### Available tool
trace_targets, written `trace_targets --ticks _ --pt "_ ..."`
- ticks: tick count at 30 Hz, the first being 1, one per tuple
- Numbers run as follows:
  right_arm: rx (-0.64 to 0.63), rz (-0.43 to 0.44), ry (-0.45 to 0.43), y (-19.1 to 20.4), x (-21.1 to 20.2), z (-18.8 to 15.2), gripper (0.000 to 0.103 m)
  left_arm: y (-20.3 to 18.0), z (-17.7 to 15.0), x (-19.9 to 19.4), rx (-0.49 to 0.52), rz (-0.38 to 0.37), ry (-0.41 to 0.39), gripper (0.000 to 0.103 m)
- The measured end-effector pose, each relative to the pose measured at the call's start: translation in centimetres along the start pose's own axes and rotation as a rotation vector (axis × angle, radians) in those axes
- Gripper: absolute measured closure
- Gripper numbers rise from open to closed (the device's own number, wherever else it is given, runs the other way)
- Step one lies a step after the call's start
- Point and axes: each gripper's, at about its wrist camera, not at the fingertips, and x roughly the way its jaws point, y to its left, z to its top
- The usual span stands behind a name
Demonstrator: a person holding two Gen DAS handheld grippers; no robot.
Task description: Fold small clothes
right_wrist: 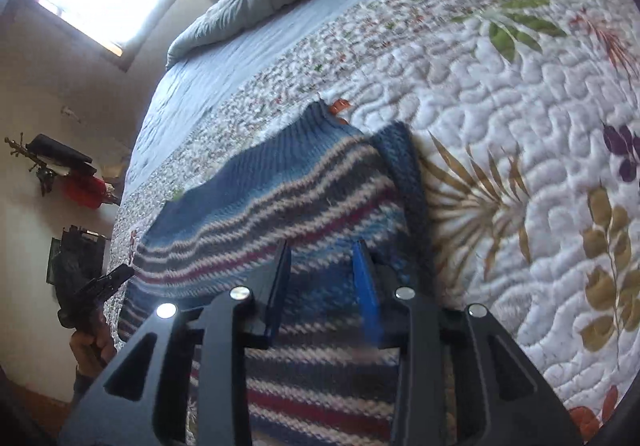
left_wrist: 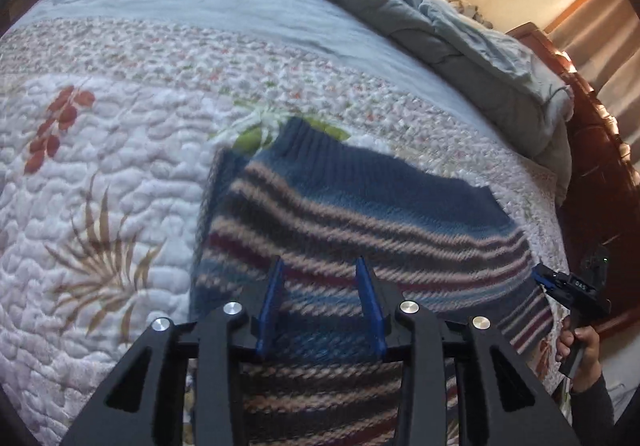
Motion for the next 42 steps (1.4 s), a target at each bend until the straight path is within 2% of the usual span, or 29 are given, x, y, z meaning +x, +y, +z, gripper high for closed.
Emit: trace_targets --ticks 2,4,6,8,10,13,14,16,17,19,20,22,24,25,26,27,31,34,36,42 --pt "0.021 -0.015 0.0 -1.1 0.5 -0.4 0.091 1.9 -0.9 1.2 -0.045 -0.012 0.028 0.077" --pt "0.055 0.002 0.002 -0.9 0.0 -0.4 0.09 2.6 -0.7 1.3 -0.074 -0.018 0.028 0.081" --pt "0.056 0.05 -0.032 0.2 -2.4 -1.1 0.074 2.4 -0.9 -0.4 -0.101 -0.047 0.003 0.078" --pt "0.009 0.068 -0.055 1.5 -4.5 -2.5 0.073 1.3 -1.4 -3.2 -0.073 -0.087 -0.055 0.065" --pt "-0.019 0.076 -0.053 2.1 -5.6 -4.4 0.073 0.0 -3.4 -5.6 -0.027 -0.118 -0.091 0.063" --pt "-0.025 0.05 -0.029 1.6 -4.9 -6.9 0.073 -0.6 -6.6 -6.3 0.006 -0.124 -0.07 0.063" --pt "-0.011 0.035 -0.021 0.9 -4.3 -7.5 0.075 -0.3 -7.3 -5.6 -0.002 -0.119 -0.048 0.063" --pt "0.051 0.031 -0.013 -1.2 -3.0 -8.4 0.087 1.4 -8.4 -3.7 -0.052 -0.112 0.003 0.066" --pt "0.076 0.027 -0.02 -2.0 -2.7 -8.7 0.101 2.1 -8.6 -3.0 -0.078 -0.125 0.015 0.073" --pt "0.119 0.043 -0.036 -2.8 -3.0 -9.0 0.103 3.4 -8.6 -2.1 -0.127 -0.145 0.028 0.082" --pt "0.13 0.041 -0.042 -2.6 -3.3 -9.2 0.103 3.8 -8.5 -2.0 -0.153 -0.161 0.029 0.083" --pt "0.112 0.026 -0.07 -1.3 -4.5 -10.1 0.091 4.0 -8.4 -2.6 -0.19 -0.191 0.029 0.08" --pt "0.043 -0.012 -0.09 1.7 -5.6 -11.8 0.057 3.4 -8.7 -4.4 -0.183 -0.207 0.011 0.062" --pt "0.003 -0.02 -0.094 3.3 -5.8 -12.5 0.051 3.1 -9.0 -5.4 -0.173 -0.214 -0.003 0.042" --pt "-0.048 -0.029 -0.093 5.4 -5.9 -13.6 0.042 2.7 -9.3 -6.5 -0.16 -0.211 -0.021 0.028" --pt "-0.105 -0.045 -0.091 7.4 -5.9 -14.9 0.035 2.5 -9.7 -7.4 -0.149 -0.208 -0.034 0.025" --pt "-0.321 -0.108 -0.098 15.8 -5.5 -21.0 0.024 2.7 -10.8 -10.8 -0.129 -0.226 -0.038 0.018" --pt "-0.435 -0.115 -0.081 20.6 -4.6 -24.0 0.02 3.6 -10.9 -12.8 -0.127 -0.204 -0.061 0.012" --pt "-0.511 -0.119 -0.075 23.6 -4.3 -25.9 0.019 4.3 -10.6 -13.3 -0.136 -0.177 -0.061 0.012" --pt "-0.684 -0.134 -0.099 28.9 -2.6 -28.0 0.014 7.9 -9.2 -13.7 -0.176 -0.126 -0.016 0.011"
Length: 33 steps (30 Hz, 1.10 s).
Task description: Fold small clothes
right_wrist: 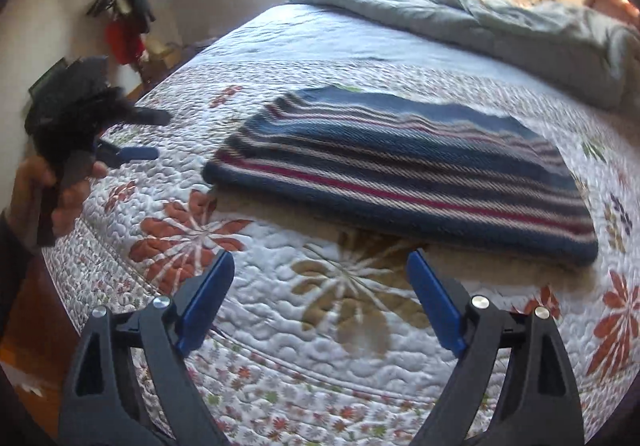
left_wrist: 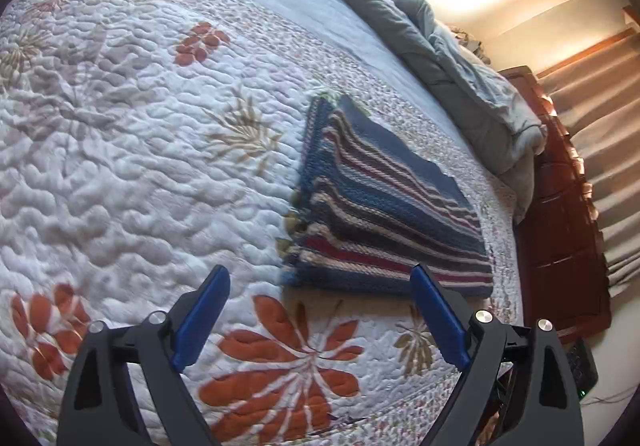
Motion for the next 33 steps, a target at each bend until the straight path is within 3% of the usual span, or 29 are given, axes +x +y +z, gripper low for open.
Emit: trace_targets --ticks 6,14,25,28,33 --pt "-0.071 0.003 0.011 2.6 2.1 1.2 0.014 1.2 2.6 2.0 -0.018 0.023 0.049 0.011" --pt "-0.175 -0.038 0.028 4.7 6.3 2.0 0.014 1.5 6.8 7.1 -0.035 -0.012 0.167 0.01" --pt "-0.588 -0.298 -0.081 11.4 13.6 0.2 0.015 0.7 10.7 13.4 -0.04 -0.085 0.251 0.01" --pt "-0.669 -0.381 -0.099 12.7 16.0 0.1 0.015 0.6 11.9 14.9 -0.045 -0.108 0.254 0.01" --pt "-0.722 -0.434 -0.137 14.0 17.7 0.6 0.015 0.7 13.5 17.1 -0.056 -0.133 0.268 0.01"
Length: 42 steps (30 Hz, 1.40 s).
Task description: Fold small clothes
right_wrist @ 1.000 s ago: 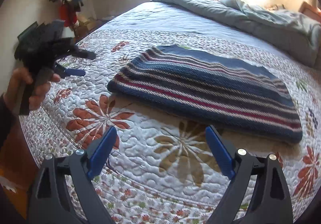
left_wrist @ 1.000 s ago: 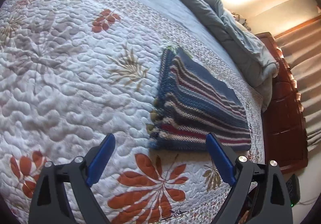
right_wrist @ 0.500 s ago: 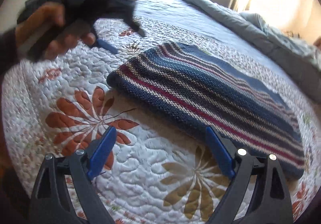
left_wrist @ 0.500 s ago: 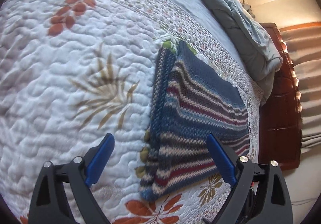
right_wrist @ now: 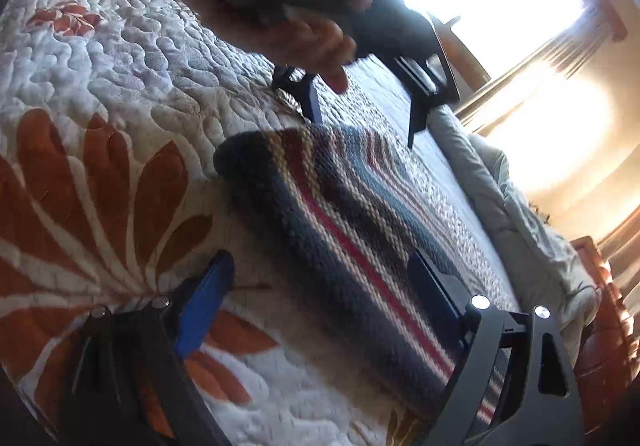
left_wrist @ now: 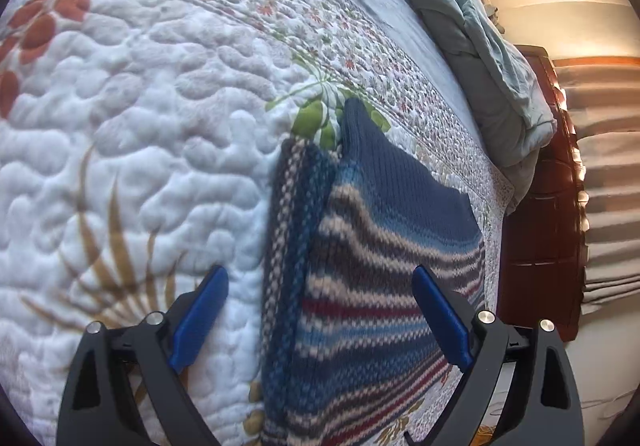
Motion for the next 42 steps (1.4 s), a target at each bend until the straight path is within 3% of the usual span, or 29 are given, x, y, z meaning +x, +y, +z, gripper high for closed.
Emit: trace_targets --ticks 5,11,12,13,14,15,18,20,28,31,42 --pt "0.006 -0.042 0.002 -0.3 1.4 1.2 0.016 -0.7 1.0 1.1 0.024 -0.004 0.02 0.01" --pt "0.011 -0.035 -0.008 -0.3 2.0 2.1 0.021 -1.1 1.0 1.6 0.039 0.027 0.034 0.013" --pt "0.019 -0.023 -0.009 -0.5 2.1 2.2 0.027 -1.0 1.1 1.6 0.036 0.035 0.037 0.017" --pt "0.033 -0.006 -0.002 -0.8 2.5 2.4 0.032 -1.1 1.3 1.7 0.027 0.047 0.045 0.04" --pt "0.044 0.011 0.007 -0.7 2.7 2.6 0.047 -1.1 1.4 1.9 0.018 0.052 0.06 0.06" --pt "0.054 0.029 0.014 -0.8 2.9 2.9 0.066 -1.1 1.5 2.1 0.011 0.07 0.073 0.068" --pt "0.098 0.073 0.004 -1.7 2.6 3.3 0.084 -2.5 1.3 1.9 0.047 0.116 0.061 0.076" --pt "0.111 0.085 -0.009 -2.1 2.0 3.6 0.09 -3.4 1.2 1.2 0.055 0.127 0.039 0.082" --pt "0.306 0.141 -0.071 -8.6 -1.5 4.1 0.092 -9.7 1.3 -1.9 0.092 0.208 -0.035 0.083" --pt "0.415 0.168 -0.085 -11.7 -2.6 3.3 0.092 -12.5 1.5 -2.4 0.112 0.242 -0.054 0.083" --pt "0.616 0.192 -0.162 -18.6 -6.0 0.5 0.092 -21.9 1.3 -3.0 0.143 0.337 -0.124 0.083"
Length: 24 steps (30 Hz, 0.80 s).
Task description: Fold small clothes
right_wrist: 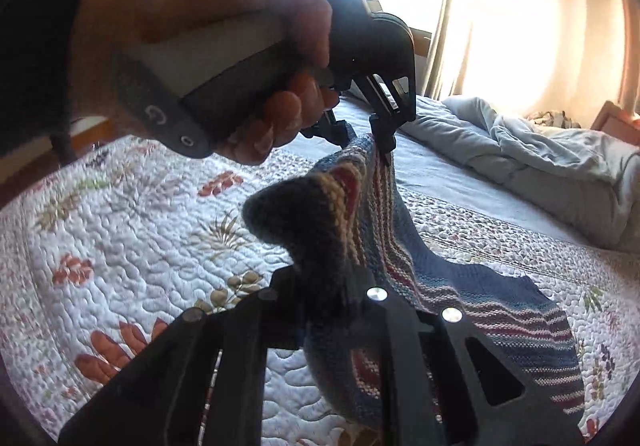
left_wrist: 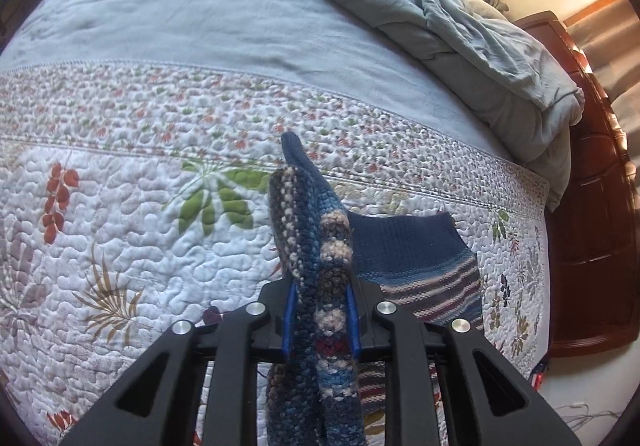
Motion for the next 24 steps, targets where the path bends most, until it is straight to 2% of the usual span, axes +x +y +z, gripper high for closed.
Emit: trace_targets --ticks 4,11,24 --pt "0.068 0.018 -0.028 -2.5 -1.5 0.5 0.093 -3.3 0.2 -0.9 0.013 0.047 -0.014 0.083" --pt "0.148 0.008 -0.064 -6.3 -3.5 0.6 0.093 -9.0 0.5 -1.2 0.055 0.083 -0.03 0.083" --pt "0.249 -0.033 -0.074 -13.5 -6.1 -1.4 0.093 -18.4 -0.1 2.4 0.131 0.121 -0.017 0.083"
